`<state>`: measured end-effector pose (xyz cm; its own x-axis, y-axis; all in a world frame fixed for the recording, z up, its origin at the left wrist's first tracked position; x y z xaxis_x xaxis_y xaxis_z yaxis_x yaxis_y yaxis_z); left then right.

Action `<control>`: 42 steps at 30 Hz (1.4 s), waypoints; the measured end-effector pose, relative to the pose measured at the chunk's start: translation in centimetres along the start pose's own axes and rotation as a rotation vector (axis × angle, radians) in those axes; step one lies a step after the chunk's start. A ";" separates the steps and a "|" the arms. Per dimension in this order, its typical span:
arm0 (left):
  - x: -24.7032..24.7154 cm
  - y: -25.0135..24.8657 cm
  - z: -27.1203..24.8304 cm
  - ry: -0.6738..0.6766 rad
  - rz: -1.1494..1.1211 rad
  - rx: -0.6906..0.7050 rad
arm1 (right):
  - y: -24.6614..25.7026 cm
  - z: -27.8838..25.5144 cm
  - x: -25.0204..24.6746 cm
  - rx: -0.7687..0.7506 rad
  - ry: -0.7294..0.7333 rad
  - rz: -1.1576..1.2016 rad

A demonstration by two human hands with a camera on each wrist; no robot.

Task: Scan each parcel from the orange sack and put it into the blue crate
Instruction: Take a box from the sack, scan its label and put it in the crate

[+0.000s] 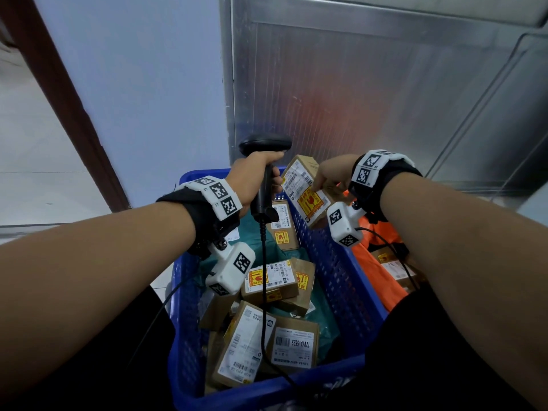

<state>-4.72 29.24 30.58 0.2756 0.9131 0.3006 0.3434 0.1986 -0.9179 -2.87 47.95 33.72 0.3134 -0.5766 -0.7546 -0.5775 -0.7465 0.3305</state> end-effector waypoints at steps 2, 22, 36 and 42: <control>0.2 0.0 0.0 -0.008 0.000 0.008 | -0.1 0.6 0.1 -0.006 -0.039 0.044; 22.2 5.4 12.4 0.202 0.376 -0.178 | -20.9 7.2 -6.7 0.135 -0.191 0.606; 28.1 35.7 22.4 0.334 0.691 -0.591 | -46.2 30.9 21.3 0.512 0.084 1.135; 28.1 44.5 25.4 0.304 0.572 -0.507 | -46.1 30.3 22.1 0.503 -0.068 1.522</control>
<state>-4.48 72.77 -8.36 0.7372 0.6735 -0.0540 0.4198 -0.5192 -0.7444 7.86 79.65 -15.36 -0.7820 -0.6204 0.0590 -0.4881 0.6686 0.5610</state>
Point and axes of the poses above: each hand's wrist, its own z-axis towards the middle knuckle, its own x-axis out of the palm, y = z × x, the point moved 2 cm from there along z, towards the middle knuckle, and after that the axes turned 11 degrees about -z, right-handed, at the moved point
